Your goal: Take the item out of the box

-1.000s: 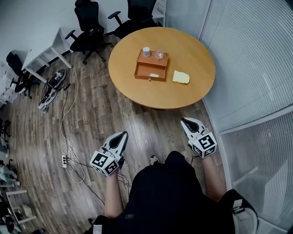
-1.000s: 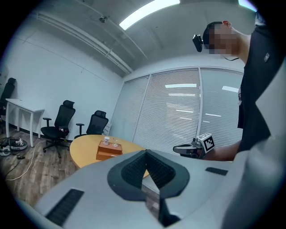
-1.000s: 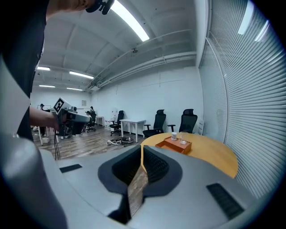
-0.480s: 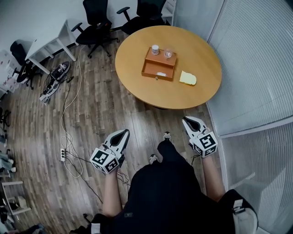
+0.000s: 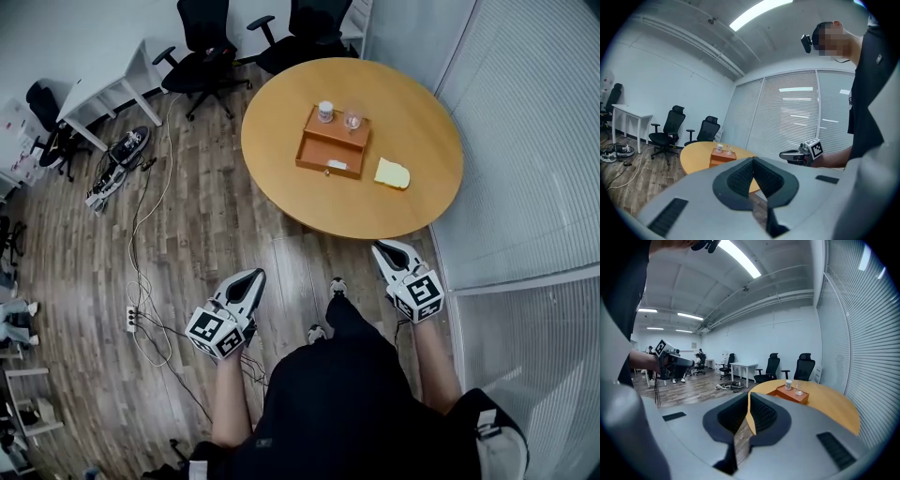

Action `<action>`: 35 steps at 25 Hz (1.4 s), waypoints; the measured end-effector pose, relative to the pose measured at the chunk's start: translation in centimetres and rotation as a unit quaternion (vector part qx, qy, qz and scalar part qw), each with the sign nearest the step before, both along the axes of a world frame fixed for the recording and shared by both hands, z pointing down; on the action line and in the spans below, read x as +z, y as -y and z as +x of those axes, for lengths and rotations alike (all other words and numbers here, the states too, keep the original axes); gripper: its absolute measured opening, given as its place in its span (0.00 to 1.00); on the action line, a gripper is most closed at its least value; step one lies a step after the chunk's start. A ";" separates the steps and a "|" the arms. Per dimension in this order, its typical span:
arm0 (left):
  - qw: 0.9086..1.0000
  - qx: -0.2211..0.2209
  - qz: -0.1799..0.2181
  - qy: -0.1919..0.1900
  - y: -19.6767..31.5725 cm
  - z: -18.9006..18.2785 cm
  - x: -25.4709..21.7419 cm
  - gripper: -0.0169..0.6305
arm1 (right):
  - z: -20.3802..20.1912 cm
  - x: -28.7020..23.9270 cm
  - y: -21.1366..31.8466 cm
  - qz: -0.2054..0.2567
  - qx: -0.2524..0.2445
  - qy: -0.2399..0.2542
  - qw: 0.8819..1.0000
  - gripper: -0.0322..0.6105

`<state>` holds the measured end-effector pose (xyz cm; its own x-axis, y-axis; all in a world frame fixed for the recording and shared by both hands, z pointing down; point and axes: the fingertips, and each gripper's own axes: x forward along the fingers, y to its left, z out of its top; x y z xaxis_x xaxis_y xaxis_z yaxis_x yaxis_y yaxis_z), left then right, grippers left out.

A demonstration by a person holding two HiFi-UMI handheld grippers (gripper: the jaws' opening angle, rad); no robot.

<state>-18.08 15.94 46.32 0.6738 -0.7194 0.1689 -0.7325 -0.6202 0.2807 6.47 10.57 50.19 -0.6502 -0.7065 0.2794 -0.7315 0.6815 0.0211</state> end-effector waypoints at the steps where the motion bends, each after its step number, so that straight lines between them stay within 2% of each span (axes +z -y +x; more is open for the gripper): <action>1: 1.000 0.000 -0.001 0.000 0.5 0.2 0.0 0.04 | 0.1 0.1 0.4 -0.002 -0.001 -0.001 1.000 0.07; 19: 1.000 0.000 -0.021 0.003 9.5 3.1 0.7 0.04 | 1.5 2.1 9.8 -0.029 -0.011 0.010 0.999 0.07; 35: 0.999 -0.020 -0.032 0.004 15.2 4.0 1.5 0.04 | 2.1 5.2 17.4 -0.059 -0.038 -0.008 0.998 0.07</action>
<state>-14.04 0.77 47.77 0.6434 -0.7330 0.2208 -0.7586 -0.5716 0.3128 8.58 -6.80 55.34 -0.6946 -0.6178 0.3687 -0.6785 0.7329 -0.0501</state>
